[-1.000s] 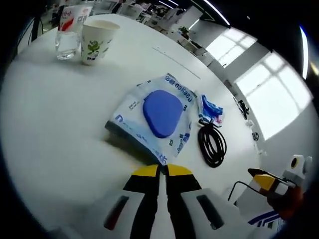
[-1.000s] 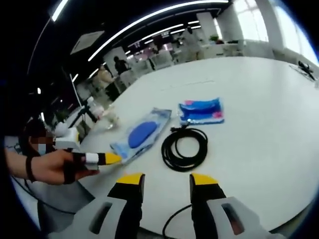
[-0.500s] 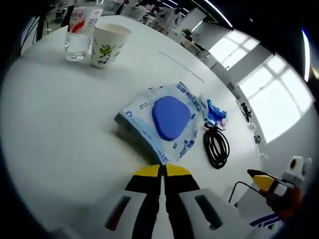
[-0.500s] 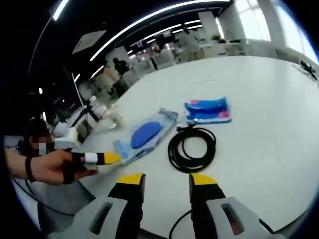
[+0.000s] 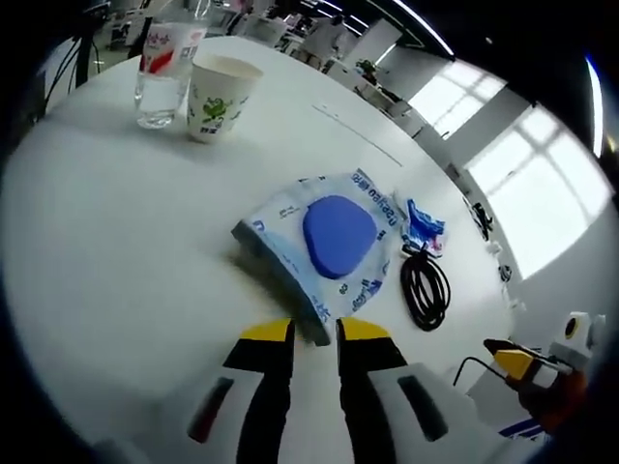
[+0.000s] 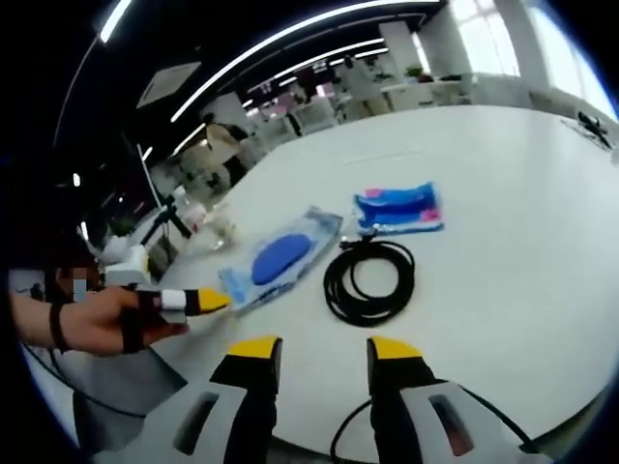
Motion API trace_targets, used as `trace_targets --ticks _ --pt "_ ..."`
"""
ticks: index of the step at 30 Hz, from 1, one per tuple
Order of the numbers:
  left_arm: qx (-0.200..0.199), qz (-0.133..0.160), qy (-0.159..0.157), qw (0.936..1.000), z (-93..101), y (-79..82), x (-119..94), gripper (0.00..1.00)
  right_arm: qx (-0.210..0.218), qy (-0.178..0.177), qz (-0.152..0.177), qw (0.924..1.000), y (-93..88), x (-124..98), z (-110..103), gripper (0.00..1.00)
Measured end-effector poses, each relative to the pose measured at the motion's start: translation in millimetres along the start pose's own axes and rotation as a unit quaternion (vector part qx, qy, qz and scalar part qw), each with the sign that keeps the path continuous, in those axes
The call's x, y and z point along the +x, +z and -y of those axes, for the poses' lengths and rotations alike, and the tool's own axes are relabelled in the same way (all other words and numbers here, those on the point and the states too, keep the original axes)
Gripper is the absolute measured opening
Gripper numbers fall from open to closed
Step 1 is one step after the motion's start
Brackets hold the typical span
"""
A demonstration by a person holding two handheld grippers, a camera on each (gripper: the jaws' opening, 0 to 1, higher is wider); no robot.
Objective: Arrange the tabletop items into an orderly group along one side of the table until the central work area is clear of visible clutter.
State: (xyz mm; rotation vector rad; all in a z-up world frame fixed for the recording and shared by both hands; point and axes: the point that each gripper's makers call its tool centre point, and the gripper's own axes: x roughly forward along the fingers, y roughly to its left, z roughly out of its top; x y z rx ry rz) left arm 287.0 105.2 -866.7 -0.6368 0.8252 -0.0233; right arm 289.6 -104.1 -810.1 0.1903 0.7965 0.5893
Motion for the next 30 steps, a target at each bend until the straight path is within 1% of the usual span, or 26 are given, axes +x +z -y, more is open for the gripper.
trace_targets --ticks 7,12,13,15,16,18,19,24,30 --pt "0.003 -0.001 -0.009 1.0 6.1 0.6 6 0.17 -0.003 -0.002 -0.001 1.0 -0.1 -3 1 0.35" --pt "0.001 -0.002 -0.011 0.9999 4.3 0.9 11 0.16 -0.004 -0.002 -0.002 1.0 0.8 -4 0 0.35" --pt "0.001 -0.002 -0.011 0.9999 3.5 0.6 12 0.15 -0.005 -0.001 -0.002 1.0 1.1 -4 0 0.35" --pt "0.008 -0.005 -0.012 0.9999 2.6 -0.6 13 0.08 -0.007 -0.001 -0.003 1.0 1.2 -5 0 0.35" --pt "0.015 -0.007 -0.009 0.9998 1.0 -1.6 12 0.05 -0.007 -0.002 -0.003 1.0 1.2 -5 0 0.35" --pt "0.01 -0.007 -0.01 0.9999 -0.5 -2.3 10 0.04 -0.007 -0.004 -0.003 1.0 1.0 -5 2 0.34" --pt "0.008 -0.007 -0.01 0.9999 -1.6 -2.5 8 0.01 -0.005 -0.006 -0.003 1.0 0.9 -6 3 0.34" --pt "-0.003 0.003 -0.001 1.0 -12.6 3.0 1 0.0 -0.003 -0.004 -0.004 1.0 -0.6 -5 2 0.34" --pt "-0.02 0.011 0.016 0.9996 -29.6 3.1 -10 0.0 -0.004 0.003 -0.006 1.0 -3.4 1 -7 0.34"
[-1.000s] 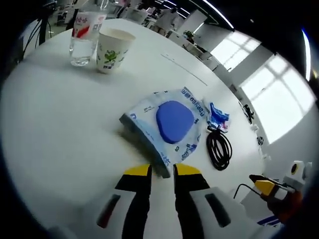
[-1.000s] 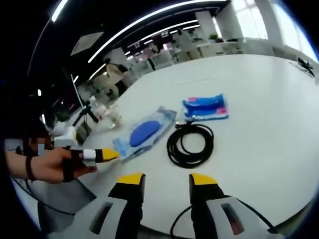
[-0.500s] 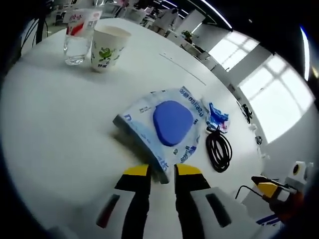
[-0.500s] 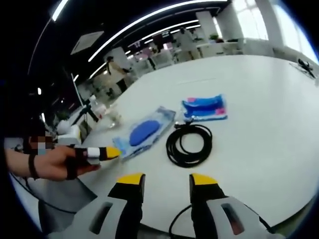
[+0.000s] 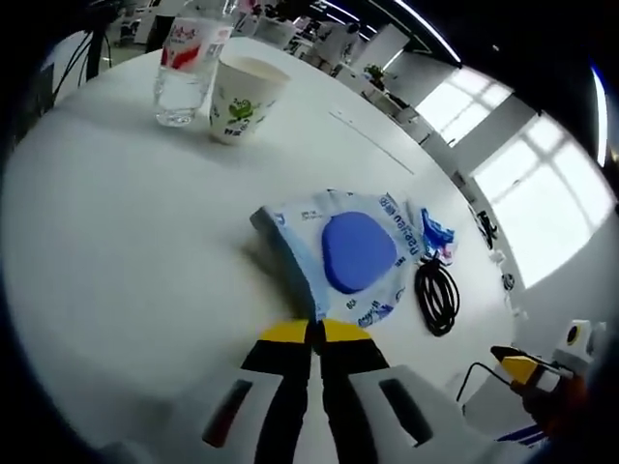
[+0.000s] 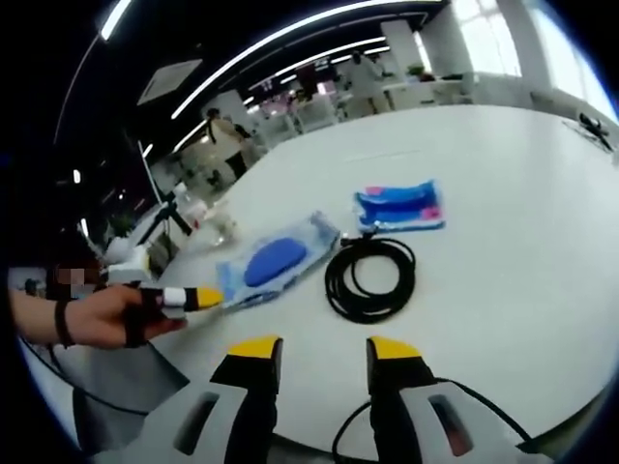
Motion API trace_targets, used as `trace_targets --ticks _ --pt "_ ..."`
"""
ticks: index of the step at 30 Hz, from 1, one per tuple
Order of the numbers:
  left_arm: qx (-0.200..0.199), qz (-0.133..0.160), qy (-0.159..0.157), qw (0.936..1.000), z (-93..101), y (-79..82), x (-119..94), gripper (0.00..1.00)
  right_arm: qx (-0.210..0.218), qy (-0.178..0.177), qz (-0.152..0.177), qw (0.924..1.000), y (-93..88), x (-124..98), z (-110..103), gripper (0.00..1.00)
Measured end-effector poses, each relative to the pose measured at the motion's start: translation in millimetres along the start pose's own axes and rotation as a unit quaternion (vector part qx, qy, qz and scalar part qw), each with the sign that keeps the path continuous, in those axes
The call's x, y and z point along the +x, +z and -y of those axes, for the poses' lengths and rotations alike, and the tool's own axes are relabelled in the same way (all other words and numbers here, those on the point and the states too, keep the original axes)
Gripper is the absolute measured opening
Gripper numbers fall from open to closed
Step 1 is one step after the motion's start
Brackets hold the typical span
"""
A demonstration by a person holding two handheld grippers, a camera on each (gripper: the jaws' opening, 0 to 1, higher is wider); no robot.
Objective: Arrange the tabletop items into an orderly group along one side of the table until the central work area is clear of visible clutter.
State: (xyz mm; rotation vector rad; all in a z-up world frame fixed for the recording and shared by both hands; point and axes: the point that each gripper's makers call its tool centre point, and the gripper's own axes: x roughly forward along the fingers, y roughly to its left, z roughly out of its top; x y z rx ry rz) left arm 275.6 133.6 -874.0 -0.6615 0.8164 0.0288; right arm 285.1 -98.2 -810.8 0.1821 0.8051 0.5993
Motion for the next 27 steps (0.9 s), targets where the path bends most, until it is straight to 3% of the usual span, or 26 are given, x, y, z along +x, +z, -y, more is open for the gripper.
trace_targets --ticks 14,23,27 --pt "-0.017 0.014 0.031 0.9993 -36.2 -0.9 -28 0.0 -0.013 0.027 -0.015 0.9994 -5.2 21 -27 0.33" --pt "0.0 0.012 0.043 0.999 -53.1 -6.3 -46 0.0 -0.029 0.047 -0.031 0.998 -8.7 33 -47 0.33" --pt "-0.006 0.015 0.052 0.9985 -66.5 -8.5 -56 0.0 -0.039 0.057 -0.043 0.9966 -11.3 47 -50 0.33"
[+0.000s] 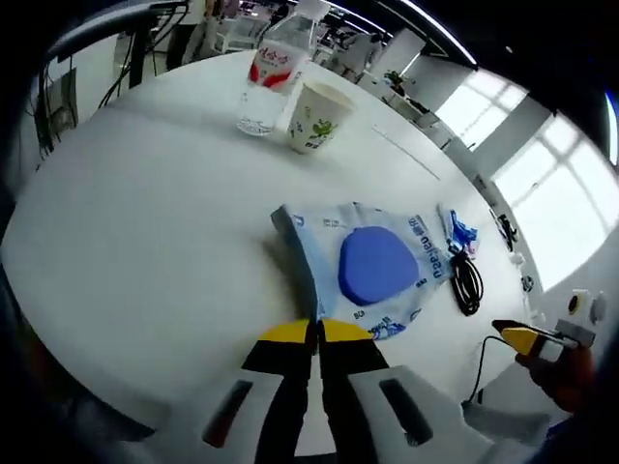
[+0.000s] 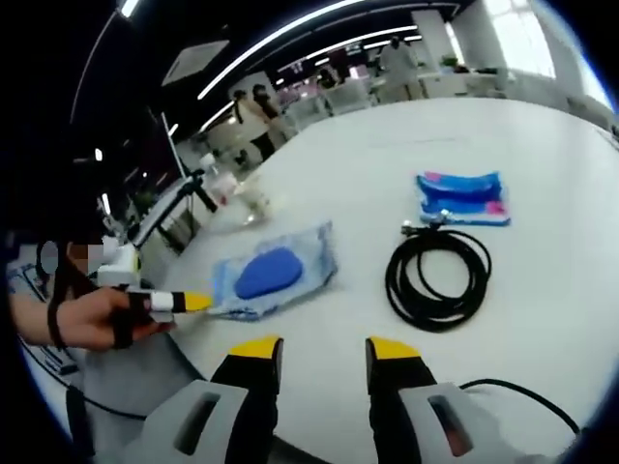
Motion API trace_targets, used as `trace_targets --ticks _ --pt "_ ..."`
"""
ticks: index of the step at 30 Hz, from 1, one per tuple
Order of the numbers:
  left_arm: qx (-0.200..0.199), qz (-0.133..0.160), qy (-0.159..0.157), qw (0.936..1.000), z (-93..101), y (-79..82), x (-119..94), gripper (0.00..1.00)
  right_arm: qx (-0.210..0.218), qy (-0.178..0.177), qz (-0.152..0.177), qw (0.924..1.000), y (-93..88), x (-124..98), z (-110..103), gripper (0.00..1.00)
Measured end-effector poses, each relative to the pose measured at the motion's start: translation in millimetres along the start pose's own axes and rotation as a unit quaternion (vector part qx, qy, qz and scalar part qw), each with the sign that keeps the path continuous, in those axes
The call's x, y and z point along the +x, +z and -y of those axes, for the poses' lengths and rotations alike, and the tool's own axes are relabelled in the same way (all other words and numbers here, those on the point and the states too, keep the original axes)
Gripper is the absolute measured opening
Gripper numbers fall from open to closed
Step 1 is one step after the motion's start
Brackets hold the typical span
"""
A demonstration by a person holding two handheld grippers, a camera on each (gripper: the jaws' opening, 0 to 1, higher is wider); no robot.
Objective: Arrange the tabletop items into an orderly group along one side of the table until the central work area is clear of visible clutter.
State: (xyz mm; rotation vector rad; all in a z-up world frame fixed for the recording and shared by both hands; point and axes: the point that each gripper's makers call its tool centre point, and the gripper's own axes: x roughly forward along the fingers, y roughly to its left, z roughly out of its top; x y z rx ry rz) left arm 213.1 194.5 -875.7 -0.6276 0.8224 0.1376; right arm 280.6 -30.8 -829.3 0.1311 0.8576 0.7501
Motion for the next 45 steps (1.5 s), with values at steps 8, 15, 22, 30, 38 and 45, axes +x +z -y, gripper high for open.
trace_targets --ticks 8,15,22,30,38,45 --pt "-0.023 0.021 0.026 0.9992 -27.1 5.6 -17 0.0 -0.012 0.018 -0.017 0.9996 -0.5 17 -17 0.33" --pt "-0.036 0.032 0.034 0.9982 -27.1 8.0 -28 0.0 -0.028 0.046 -0.036 0.9979 -0.4 39 -41 0.33" --pt "-0.04 0.034 0.035 0.998 -28.9 8.4 -27 0.0 -0.037 0.056 -0.051 0.9964 0.8 63 -54 0.33" --pt "-0.036 0.031 0.029 0.9985 -29.3 8.7 -30 0.02 -0.006 0.034 -0.061 0.9975 6.8 86 -42 0.28" --pt "-0.023 0.021 0.021 0.9993 -23.9 9.1 -28 0.06 0.014 0.03 -0.07 0.997 11.9 95 -47 0.28" --pt "-0.018 0.017 0.016 0.9996 -21.3 9.6 -22 0.07 0.016 0.039 -0.074 0.9964 16.1 103 -54 0.27"
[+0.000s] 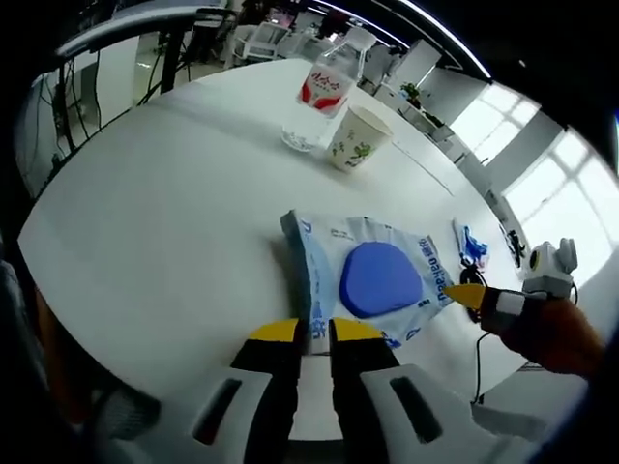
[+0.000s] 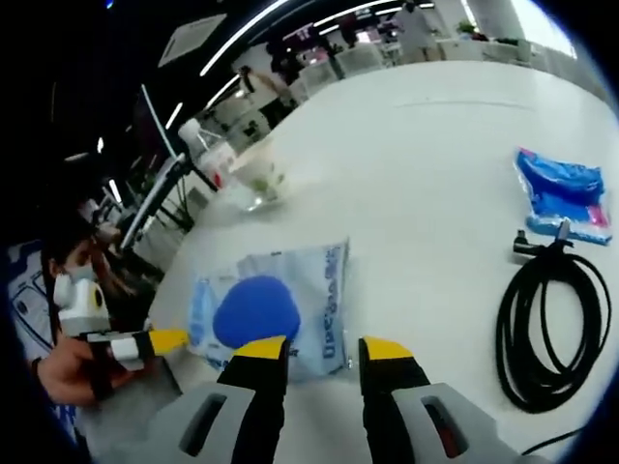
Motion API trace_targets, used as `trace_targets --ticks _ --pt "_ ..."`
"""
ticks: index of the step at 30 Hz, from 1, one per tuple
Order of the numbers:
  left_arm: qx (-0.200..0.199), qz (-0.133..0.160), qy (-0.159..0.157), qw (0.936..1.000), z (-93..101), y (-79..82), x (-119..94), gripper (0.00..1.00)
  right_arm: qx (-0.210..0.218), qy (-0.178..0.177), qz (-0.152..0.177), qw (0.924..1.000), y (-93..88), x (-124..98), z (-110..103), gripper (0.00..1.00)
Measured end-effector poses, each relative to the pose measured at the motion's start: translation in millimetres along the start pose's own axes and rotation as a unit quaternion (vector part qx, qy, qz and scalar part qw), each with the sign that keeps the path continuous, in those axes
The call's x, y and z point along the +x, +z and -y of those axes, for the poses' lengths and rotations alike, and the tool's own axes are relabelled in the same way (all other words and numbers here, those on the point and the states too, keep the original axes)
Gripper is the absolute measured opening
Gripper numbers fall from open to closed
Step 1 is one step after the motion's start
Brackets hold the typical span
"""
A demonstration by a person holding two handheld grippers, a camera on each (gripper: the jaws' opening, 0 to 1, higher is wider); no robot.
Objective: Arrange the tabletop items into an orderly group along one side of the table until the central work area is clear of visible clutter.
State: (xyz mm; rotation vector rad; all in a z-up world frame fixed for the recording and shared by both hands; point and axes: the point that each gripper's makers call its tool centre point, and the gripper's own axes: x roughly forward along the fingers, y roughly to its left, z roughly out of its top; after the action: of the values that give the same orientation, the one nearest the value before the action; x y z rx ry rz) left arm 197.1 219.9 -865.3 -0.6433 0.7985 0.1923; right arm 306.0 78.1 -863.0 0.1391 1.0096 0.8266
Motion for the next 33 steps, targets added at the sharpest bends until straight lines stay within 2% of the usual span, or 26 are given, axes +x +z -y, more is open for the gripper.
trace_targets --ticks 1,8,11,17,24,28,33 --pt "0.0 0.0 -0.001 1.0 1.1 -0.2 1 0.07 0.0 0.001 -0.002 1.0 4.0 5 4 0.27" --pt "0.004 -0.002 -0.004 1.0 5.9 -1.5 1 0.06 -0.001 0.001 -0.006 1.0 2.6 7 3 0.24" --pt "0.003 -0.001 -0.003 1.0 4.0 -1.0 4 0.0 -0.007 0.001 -0.007 0.9999 1.9 7 4 0.15" --pt "0.001 0.0 -0.007 1.0 7.3 -1.0 4 0.0 -0.008 -0.012 0.004 0.9999 3.6 -1 15 0.0" --pt "0.013 -0.002 -0.016 0.9998 18.6 0.1 4 0.0 -0.004 -0.005 0.014 0.9999 6.1 -7 19 0.0" --pt "0.023 0.0 -0.022 0.9995 25.1 4.0 5 0.0 0.003 -0.005 0.024 0.9997 4.2 -16 13 0.0" --pt "0.033 -0.001 -0.027 0.9991 30.6 5.2 6 0.0 0.008 -0.006 0.03 0.9995 3.9 -18 23 0.0"
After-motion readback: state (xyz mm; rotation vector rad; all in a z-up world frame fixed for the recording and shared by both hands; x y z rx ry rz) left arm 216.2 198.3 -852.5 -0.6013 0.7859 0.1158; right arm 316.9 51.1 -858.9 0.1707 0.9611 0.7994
